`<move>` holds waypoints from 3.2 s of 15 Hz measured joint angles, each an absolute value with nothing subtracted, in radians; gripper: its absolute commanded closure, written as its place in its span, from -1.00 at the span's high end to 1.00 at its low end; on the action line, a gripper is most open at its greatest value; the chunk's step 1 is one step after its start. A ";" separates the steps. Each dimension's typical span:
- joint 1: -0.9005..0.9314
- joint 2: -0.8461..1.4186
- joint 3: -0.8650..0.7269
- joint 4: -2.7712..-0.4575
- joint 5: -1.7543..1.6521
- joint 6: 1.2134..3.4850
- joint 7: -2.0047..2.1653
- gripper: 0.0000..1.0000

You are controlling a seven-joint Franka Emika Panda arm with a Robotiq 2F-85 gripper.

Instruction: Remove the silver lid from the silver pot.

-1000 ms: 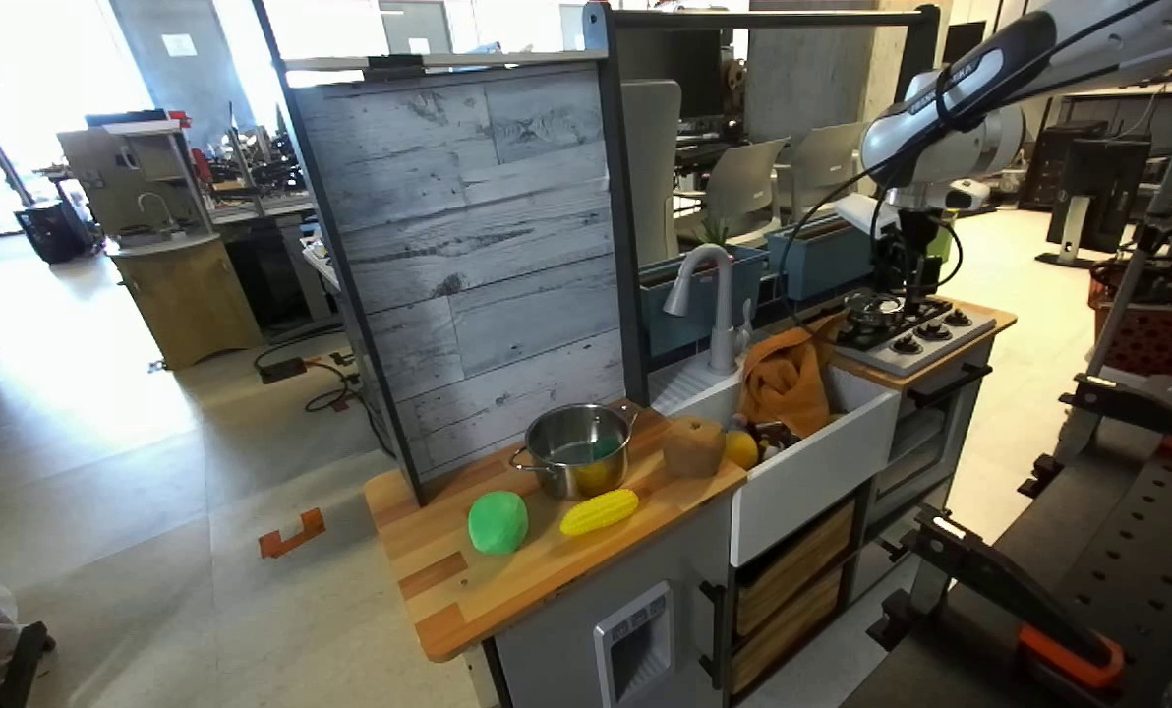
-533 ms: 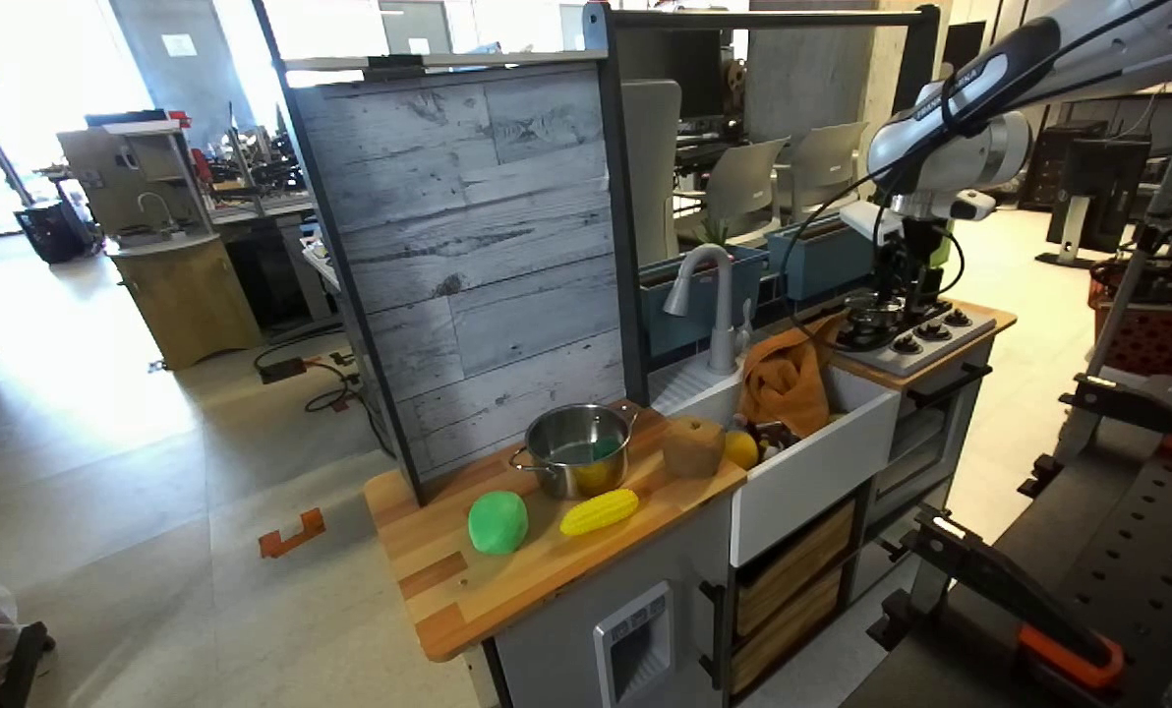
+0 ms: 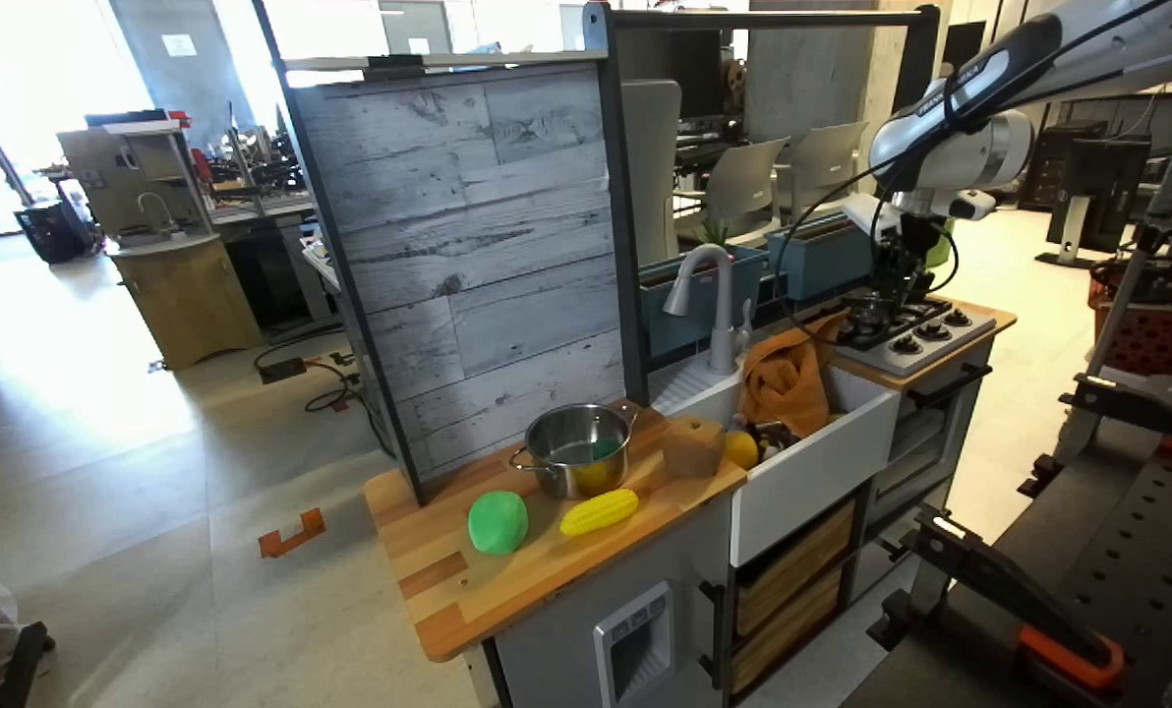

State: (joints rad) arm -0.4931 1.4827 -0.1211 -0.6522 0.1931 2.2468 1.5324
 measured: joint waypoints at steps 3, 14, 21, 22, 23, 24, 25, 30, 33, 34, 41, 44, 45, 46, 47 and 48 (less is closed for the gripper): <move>-0.500 1.483 -0.115 -0.655 0.212 2.269 1.532 -1.00; -0.580 1.483 -0.035 -0.680 0.311 2.461 1.431 -1.00; -0.650 1.483 0.061 -0.690 0.405 2.616 1.267 -1.00; -0.662 1.483 0.076 -0.696 0.424 2.642 1.237 -1.00; -0.673 1.483 0.091 -0.703 0.441 2.667 1.208 -1.00; -0.684 1.483 0.104 -0.712 0.459 2.688 1.180 -1.00; -0.694 1.483 0.115 -0.724 0.466 2.707 1.158 -1.00; -0.687 1.484 0.048 -0.810 0.476 2.783 1.198 -1.00; -0.644 1.485 -0.054 -0.852 0.472 2.785 1.307 -1.00; -0.628 1.485 -0.084 -0.861 0.469 2.784 1.344 -1.00; -0.545 1.485 -0.197 -0.877 0.430 2.763 1.515 -1.00; -0.546 1.485 -0.200 -0.878 0.429 2.762 1.516 -1.00; -0.546 1.485 -0.201 -0.878 0.428 2.762 1.516 -1.00; -0.546 1.485 -0.201 -0.878 0.428 2.762 1.516 -1.00; -0.546 1.485 -0.201 -0.878 0.428 2.762 1.517 -1.00; -0.546 1.485 -0.201 -0.878 0.428 2.762 1.517 -1.00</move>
